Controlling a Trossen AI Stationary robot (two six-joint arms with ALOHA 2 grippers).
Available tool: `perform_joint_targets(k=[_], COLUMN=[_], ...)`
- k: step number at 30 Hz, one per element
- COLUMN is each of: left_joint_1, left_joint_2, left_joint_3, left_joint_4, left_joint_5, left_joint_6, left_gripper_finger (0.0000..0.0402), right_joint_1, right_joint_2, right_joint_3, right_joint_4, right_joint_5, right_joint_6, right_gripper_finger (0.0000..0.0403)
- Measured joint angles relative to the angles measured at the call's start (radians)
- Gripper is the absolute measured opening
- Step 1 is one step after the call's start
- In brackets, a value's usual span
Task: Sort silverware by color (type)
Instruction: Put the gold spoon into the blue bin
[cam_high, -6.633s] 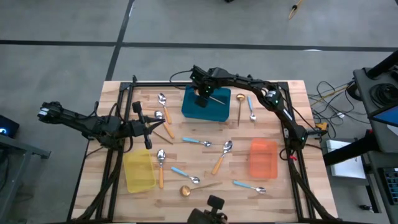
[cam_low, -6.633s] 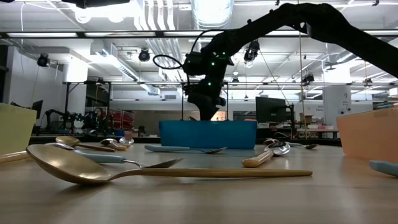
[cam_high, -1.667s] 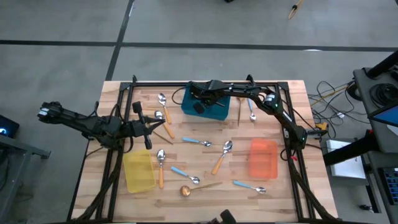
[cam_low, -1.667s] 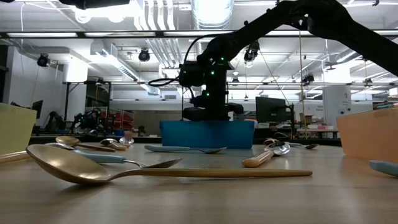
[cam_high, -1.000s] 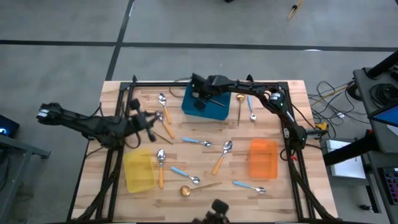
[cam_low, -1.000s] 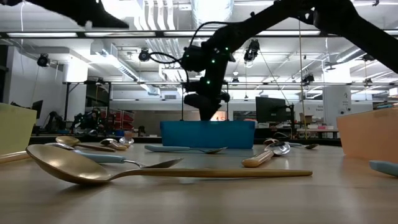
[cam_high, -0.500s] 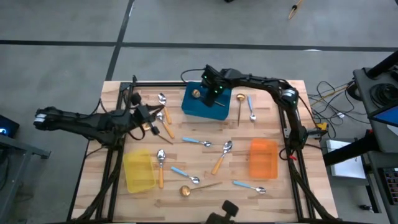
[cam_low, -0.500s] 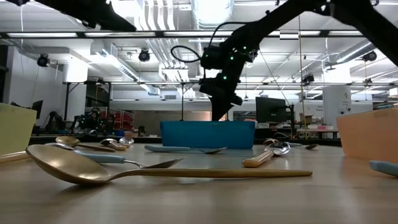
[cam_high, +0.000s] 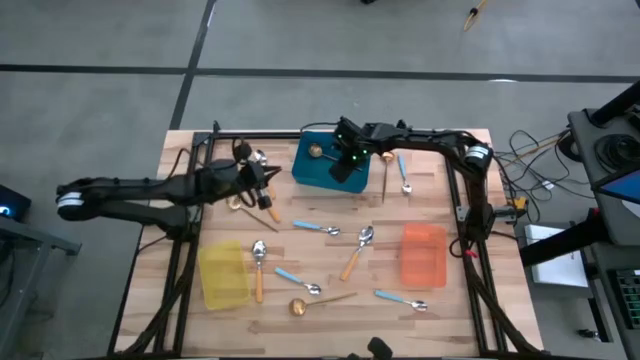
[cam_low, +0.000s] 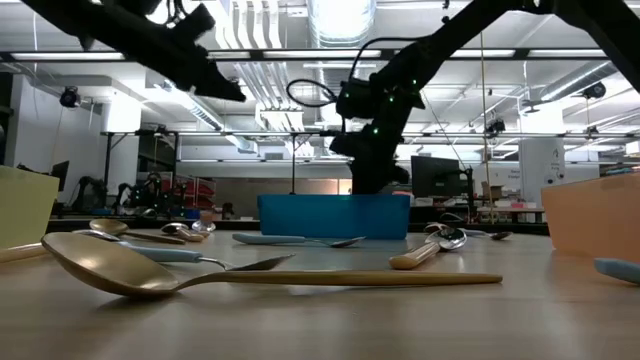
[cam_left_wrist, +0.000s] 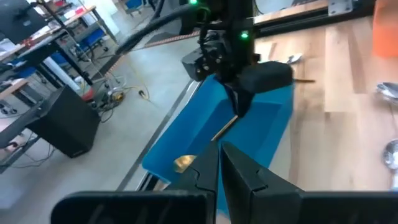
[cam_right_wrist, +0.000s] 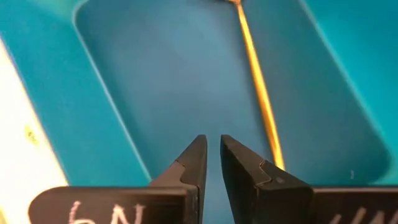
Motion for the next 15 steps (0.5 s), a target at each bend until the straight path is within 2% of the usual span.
perform_joint_targets(k=[7, 15], left_joint_1=[0.145, 0.202], left_joint_2=[0.108, 0.239], left_joint_3=[0.019, 0.025], left_joint_4=[0.084, 0.176], left_joint_5=[0.223, 0.253], left_joint_6=[0.019, 0.042], left_gripper_finger=[0.0000, 0.0000], right_joint_1=[0.000, 0.008], right_joint_2=[0.000, 0.018], right_joint_3=[-0.021, -0.021], right_joint_4=[0.065, 0.161], right_joint_5=[0.003, 0.002], right_joint_6=[0.064, 0.099], right_gripper_finger=[0.0038, 0.0038])
